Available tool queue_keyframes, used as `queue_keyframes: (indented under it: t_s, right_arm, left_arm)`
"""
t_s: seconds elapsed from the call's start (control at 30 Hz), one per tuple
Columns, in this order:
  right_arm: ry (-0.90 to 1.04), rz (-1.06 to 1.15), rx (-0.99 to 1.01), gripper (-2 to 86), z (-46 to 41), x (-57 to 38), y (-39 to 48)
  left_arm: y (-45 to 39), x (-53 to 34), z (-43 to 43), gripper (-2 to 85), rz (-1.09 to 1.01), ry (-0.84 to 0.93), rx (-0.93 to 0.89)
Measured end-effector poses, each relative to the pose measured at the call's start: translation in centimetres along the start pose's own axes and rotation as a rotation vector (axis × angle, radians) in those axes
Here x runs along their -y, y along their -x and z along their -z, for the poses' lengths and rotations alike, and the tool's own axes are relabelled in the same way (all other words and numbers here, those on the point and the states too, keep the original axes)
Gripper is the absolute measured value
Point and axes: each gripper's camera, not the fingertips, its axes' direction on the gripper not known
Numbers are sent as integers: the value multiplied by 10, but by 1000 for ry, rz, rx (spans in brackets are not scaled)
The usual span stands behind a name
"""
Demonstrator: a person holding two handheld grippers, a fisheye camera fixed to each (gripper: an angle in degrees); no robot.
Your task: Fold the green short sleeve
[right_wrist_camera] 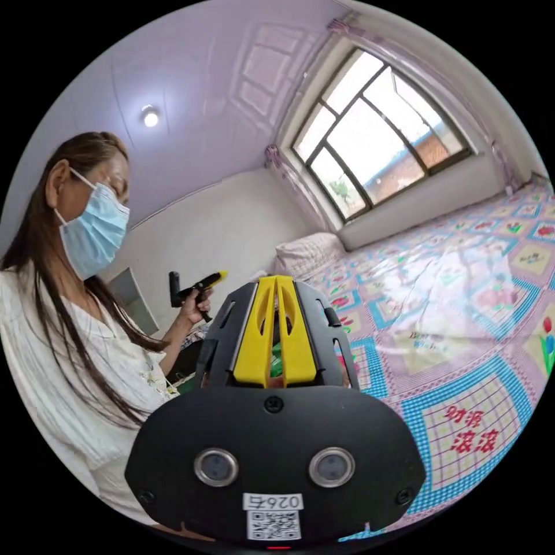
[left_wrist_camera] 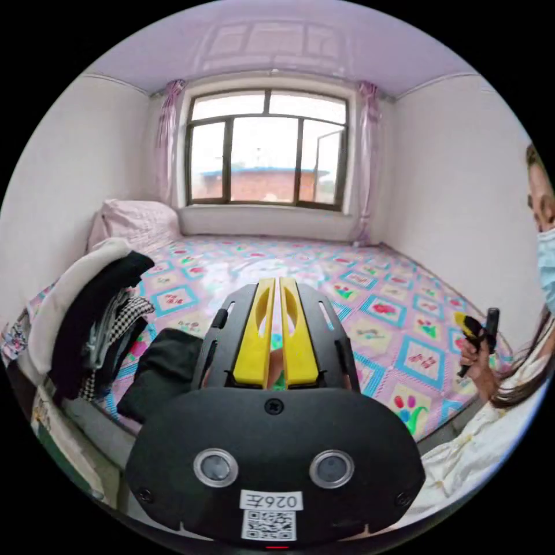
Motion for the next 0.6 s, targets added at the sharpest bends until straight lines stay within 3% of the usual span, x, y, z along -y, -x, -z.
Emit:
queue_keyframes:
  t_s: [0.13,0.3,0.47,0.6]
  right_arm:
    - [163,-82,-23,-8,-88,-5,-34]
    - [376,-78,-161,8,-204,-12,-78]
    - [542,-154,-151,50,-325,-13,-129]
    - [649,-117,-285,72,-419,-12,-152]
  left_arm:
    - [24,-2,-137,130,17,271,79]
    - [59,1,-300,147,57,547,66]
    - [84,14,-391,157,17,697,33]
    - [103,23,-441,138,41,750,-26]
